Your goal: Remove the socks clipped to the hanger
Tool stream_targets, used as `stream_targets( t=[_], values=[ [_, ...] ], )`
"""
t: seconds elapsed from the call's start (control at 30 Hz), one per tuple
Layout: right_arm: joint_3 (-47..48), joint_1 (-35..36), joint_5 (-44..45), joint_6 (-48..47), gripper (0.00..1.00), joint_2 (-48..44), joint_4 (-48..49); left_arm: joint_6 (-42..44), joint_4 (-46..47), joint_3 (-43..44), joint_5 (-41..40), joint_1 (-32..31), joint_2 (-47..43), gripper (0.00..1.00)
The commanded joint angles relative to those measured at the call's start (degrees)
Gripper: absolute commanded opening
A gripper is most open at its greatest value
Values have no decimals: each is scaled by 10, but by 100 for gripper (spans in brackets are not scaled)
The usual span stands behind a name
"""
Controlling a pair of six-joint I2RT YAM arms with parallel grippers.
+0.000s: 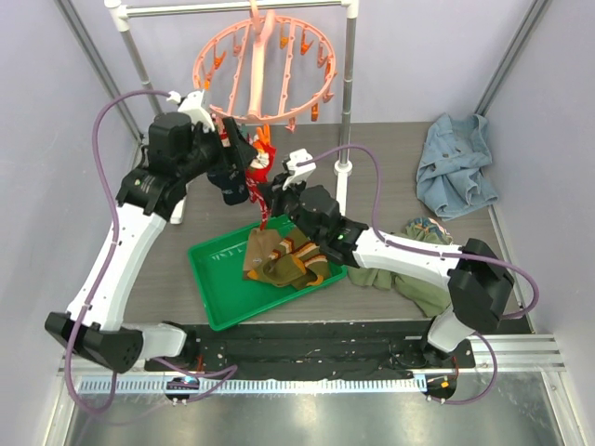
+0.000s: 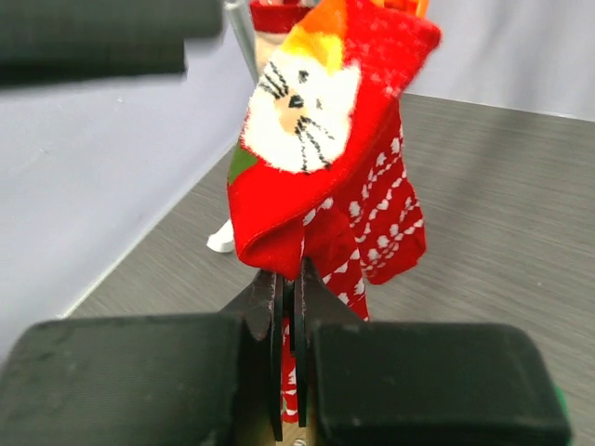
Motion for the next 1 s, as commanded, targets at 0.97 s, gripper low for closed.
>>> stream_targets(
  t=[0.97],
  values=[
    [49, -2, -59, 203, 1, -63, -5, 57, 110, -253, 115, 3, -130, 73]
  ],
)
